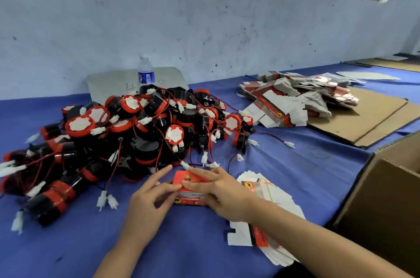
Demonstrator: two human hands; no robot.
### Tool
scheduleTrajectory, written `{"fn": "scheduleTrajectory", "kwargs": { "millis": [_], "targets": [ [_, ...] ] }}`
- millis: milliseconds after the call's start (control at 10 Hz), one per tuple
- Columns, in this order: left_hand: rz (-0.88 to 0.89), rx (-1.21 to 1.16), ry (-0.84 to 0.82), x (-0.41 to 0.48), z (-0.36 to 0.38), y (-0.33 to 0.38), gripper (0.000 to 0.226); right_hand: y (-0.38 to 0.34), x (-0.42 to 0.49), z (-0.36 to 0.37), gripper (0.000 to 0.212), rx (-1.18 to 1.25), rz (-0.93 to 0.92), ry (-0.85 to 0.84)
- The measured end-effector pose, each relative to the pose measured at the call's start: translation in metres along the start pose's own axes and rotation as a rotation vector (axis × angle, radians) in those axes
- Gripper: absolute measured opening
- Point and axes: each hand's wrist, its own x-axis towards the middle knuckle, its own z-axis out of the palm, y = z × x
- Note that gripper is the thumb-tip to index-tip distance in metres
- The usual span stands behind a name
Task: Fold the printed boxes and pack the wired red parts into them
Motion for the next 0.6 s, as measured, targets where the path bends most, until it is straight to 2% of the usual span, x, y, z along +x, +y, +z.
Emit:
{"fn": "scheduleTrajectory", "kwargs": {
  "millis": [100,200,300,400,500,600],
  "targets": [
    [-0.032,-0.062,0.134,-0.002,-0.001,0.003,0.034,-0.02,-0.005,-0.016,0.046,0.072,-0.005,0.35],
    [-0.105,-0.148,0.138,-0.001,-0.005,0.009,0.052,-0.038,-0.03,-0.048,0.034,0.573,0.236,0.873],
    [-0.092,-0.091,0.177,0.0,-0.002,0.008,0.046,-0.027,-0.077,-0.096,0.028,1.399,0.367,1.237],
    [-0.123,-0.084,0.19,0.002,-0.001,0.002,0.036,-0.001,-0.131,-0.141,0.025,1.749,0.364,1.547],
    [-0.129,-0.078,0.204,0.003,0.001,-0.006,0.034,0.013,-0.166,-0.171,0.055,1.91,0.214,1.907],
    [-0.136,-0.089,0.231,0.005,0.001,-0.004,0.031,0.006,-0.177,-0.175,0.095,2.14,0.286,1.856]
  ]
}}
